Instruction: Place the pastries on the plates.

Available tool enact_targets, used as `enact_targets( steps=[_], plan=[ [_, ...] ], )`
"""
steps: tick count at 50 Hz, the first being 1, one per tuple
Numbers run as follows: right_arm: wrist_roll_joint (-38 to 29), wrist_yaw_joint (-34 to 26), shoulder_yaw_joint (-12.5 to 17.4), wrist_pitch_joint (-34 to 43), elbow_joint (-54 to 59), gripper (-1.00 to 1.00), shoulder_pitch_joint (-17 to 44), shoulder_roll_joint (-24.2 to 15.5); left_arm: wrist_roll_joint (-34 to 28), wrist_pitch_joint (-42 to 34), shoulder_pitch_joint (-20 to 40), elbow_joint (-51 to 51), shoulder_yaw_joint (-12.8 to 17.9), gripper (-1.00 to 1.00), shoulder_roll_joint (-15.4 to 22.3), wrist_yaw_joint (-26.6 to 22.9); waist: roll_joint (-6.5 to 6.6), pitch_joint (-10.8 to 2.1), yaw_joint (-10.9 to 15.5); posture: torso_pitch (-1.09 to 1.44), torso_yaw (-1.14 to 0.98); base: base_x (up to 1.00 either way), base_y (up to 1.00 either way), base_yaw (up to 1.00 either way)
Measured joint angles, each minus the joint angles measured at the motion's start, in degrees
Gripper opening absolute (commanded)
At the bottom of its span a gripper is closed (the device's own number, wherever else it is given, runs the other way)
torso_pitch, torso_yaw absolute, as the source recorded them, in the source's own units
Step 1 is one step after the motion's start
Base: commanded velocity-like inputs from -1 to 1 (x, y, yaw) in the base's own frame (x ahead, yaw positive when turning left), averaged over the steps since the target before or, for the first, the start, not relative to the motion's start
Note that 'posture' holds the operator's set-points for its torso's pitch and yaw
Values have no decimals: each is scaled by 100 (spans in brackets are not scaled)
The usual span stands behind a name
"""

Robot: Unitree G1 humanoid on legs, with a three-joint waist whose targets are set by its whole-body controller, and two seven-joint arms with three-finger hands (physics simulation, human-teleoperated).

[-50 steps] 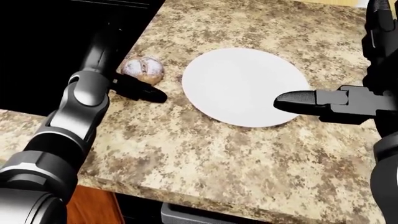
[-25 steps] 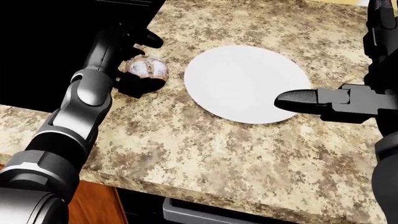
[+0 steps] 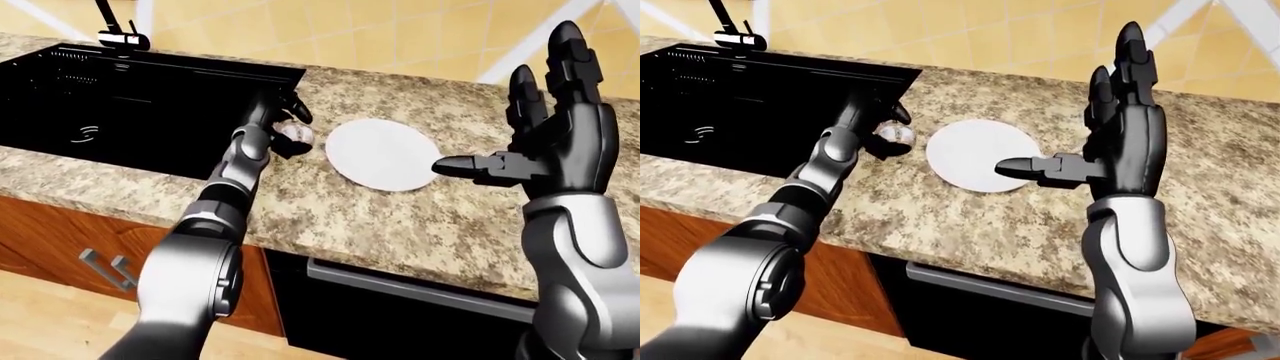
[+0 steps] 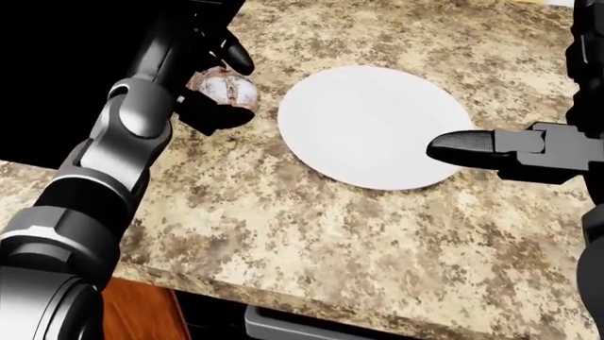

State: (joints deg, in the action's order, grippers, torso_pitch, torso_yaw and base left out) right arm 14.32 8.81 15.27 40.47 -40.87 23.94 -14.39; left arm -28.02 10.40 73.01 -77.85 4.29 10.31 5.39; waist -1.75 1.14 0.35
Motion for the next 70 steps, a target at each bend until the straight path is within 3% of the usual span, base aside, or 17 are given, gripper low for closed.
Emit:
enact_targets(
  steps=[13, 24, 38, 56, 67, 70],
  plan=[
    [237, 133, 250, 190, -237, 100, 27, -178, 123, 21, 364, 209, -93, -57, -118, -113, -30, 16, 11, 0, 0, 0, 0, 0],
    [367, 216, 312, 227, -356, 100, -67, -233, 254, 0, 646, 587, -271, -58, -530, -366, -73, 43, 23, 0, 0, 0, 0, 0],
    [591, 348, 544, 433, -567, 100, 22, -404, 246, 7, 477, 749, -501, -59, -1150, -580, -133, 76, 32, 0, 0, 0, 0, 0],
    [797, 470, 615, 472, -654, 100, -46, -526, 170, 174, 341, 579, -594, -58, -1579, -535, -207, 68, 54, 0, 0, 0, 0, 0],
    [793, 463, 627, 430, -693, 100, -163, -491, 68, 257, 231, 487, -611, -29, -1681, -519, -221, 68, 55, 0, 0, 0, 0, 0],
    [807, 448, 666, 423, -720, 100, -203, -485, 48, 265, 232, 481, -612, -7, -1699, -522, -224, 64, 58, 0, 0, 0, 0, 0]
  ],
)
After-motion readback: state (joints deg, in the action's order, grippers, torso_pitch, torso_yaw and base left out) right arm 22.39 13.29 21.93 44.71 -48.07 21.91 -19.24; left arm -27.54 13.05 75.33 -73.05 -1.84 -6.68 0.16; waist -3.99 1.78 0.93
